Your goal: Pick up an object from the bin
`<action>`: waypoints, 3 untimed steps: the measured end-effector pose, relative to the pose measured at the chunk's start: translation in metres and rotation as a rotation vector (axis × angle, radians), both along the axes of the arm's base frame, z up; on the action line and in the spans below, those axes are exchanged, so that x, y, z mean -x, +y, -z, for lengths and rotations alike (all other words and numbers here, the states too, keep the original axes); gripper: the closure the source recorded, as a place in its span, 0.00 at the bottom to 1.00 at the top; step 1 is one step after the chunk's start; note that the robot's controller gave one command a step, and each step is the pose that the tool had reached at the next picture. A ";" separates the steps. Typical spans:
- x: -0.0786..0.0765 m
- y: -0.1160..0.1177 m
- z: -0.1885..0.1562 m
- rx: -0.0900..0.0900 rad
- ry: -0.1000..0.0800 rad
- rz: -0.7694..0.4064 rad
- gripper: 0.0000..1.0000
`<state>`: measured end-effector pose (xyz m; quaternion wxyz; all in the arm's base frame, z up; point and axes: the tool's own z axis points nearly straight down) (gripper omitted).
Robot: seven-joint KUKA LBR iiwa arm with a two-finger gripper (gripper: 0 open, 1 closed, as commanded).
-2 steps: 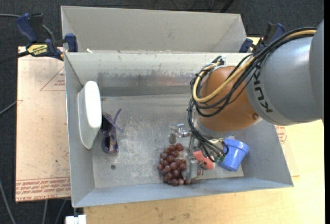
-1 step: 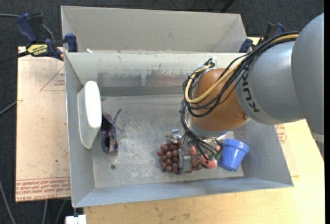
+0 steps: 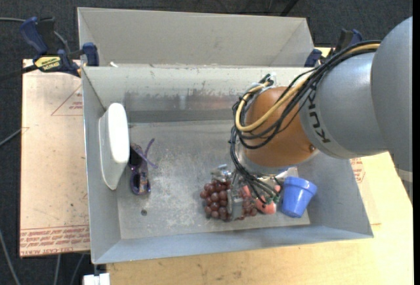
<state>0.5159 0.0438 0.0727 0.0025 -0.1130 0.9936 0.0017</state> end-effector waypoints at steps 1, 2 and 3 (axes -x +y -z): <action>0.000 -0.009 -0.109 -0.001 -0.001 -0.048 1.00; 0.000 -0.009 -0.109 -0.001 -0.001 -0.048 1.00; -0.001 -0.027 -0.225 -0.002 -0.004 -0.048 1.00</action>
Offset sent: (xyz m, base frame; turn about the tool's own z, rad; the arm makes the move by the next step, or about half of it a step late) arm 0.0000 0.0000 0.0000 0.0000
